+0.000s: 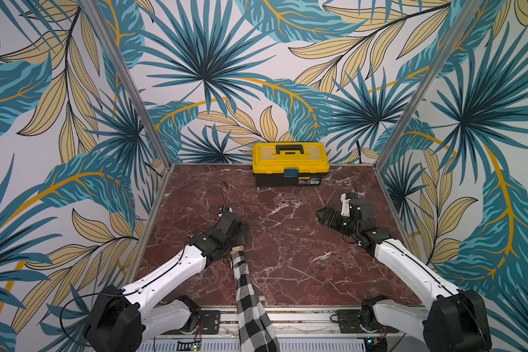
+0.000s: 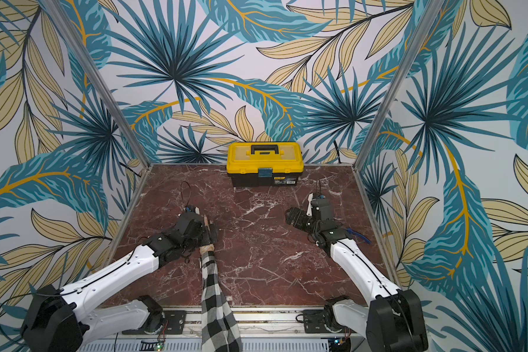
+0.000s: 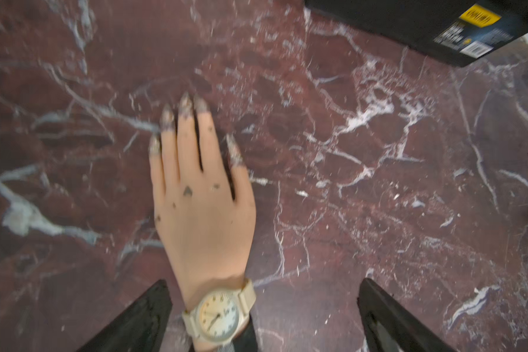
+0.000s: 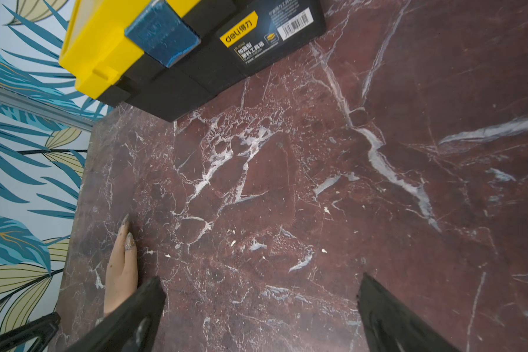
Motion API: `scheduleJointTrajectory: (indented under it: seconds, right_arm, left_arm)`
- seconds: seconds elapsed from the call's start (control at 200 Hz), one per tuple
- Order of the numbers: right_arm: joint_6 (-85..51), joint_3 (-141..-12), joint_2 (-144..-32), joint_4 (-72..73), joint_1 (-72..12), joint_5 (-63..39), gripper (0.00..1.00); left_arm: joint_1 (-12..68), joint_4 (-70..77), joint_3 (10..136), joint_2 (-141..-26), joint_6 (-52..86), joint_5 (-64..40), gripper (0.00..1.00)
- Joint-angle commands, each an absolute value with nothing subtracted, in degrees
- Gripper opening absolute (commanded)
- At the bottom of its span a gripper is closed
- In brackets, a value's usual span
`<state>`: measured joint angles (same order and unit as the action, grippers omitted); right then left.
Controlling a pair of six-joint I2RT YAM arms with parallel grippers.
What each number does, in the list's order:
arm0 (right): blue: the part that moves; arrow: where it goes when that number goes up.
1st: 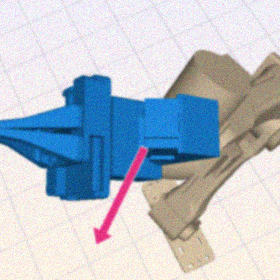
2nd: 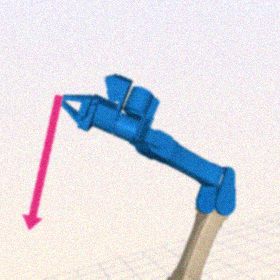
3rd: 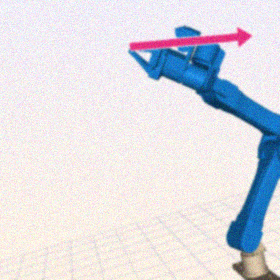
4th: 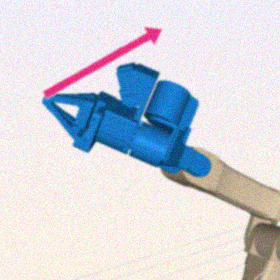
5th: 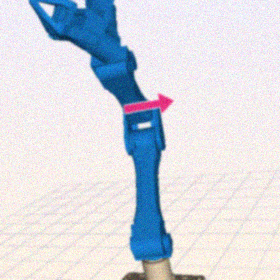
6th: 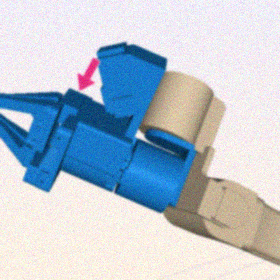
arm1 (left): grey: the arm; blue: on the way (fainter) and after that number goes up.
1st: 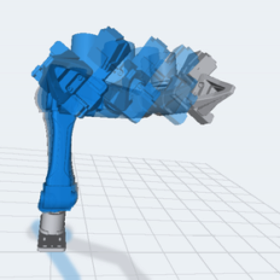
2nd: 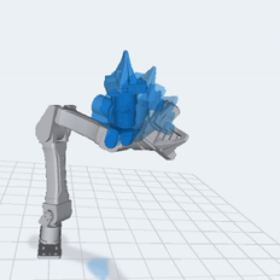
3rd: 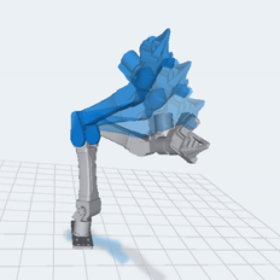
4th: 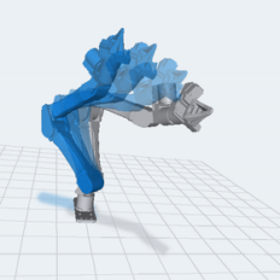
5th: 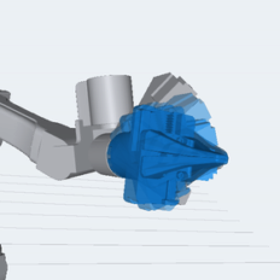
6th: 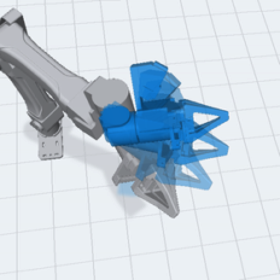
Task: Take off the watch
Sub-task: Adjust the hand at the center of the board.
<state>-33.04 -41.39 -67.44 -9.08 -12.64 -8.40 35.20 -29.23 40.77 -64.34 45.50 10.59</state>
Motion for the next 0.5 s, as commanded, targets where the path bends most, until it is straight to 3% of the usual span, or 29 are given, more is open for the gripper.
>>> scheduleJointTrajectory:
  seconds: [0.0,0.496]
  right_arm:
    - [-34.7,-40.1,-68.7,-8.4,-13.9,-8.7,1.00]
    - [-37.9,-43.3,-75.2,-5.3,-19.3,-8.3,0.99]
  left_arm:
    - [37.5,-35.4,38.6,-62.1,52.0,9.5,0.98]
    - [39.9,-35.3,39.0,-72.1,60.1,9.6,0.95]
